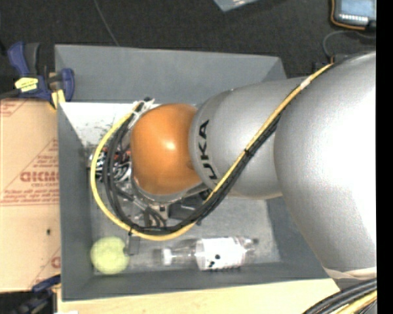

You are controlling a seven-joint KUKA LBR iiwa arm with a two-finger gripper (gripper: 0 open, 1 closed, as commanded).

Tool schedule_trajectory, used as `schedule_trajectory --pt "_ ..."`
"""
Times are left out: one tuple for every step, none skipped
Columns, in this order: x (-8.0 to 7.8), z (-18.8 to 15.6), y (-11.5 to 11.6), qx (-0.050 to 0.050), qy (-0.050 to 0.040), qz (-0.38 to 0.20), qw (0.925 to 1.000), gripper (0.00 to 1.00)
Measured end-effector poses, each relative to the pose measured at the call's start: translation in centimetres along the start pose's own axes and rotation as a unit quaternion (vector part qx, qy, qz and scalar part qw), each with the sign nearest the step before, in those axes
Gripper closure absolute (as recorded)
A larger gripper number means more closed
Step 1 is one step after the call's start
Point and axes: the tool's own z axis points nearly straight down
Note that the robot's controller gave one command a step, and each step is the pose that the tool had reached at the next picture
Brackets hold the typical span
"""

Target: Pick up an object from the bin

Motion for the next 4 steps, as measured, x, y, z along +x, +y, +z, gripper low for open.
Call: schedule_trajectory --pt "-0.2 -0.4 -0.1 -0.001 -0.0037 0.003 1.0 0.0" --pt "1.1 2.6 1.1 -0.001 -0.0067 -0.101 0.9949 0.0" --pt "2.8 4.6 2.4 -0.001 -0.0036 -0.14 0.9902 0.0" --pt "3.3 2.8 2.9 -0.001 -0.007 -0.187 0.9823 0.0"
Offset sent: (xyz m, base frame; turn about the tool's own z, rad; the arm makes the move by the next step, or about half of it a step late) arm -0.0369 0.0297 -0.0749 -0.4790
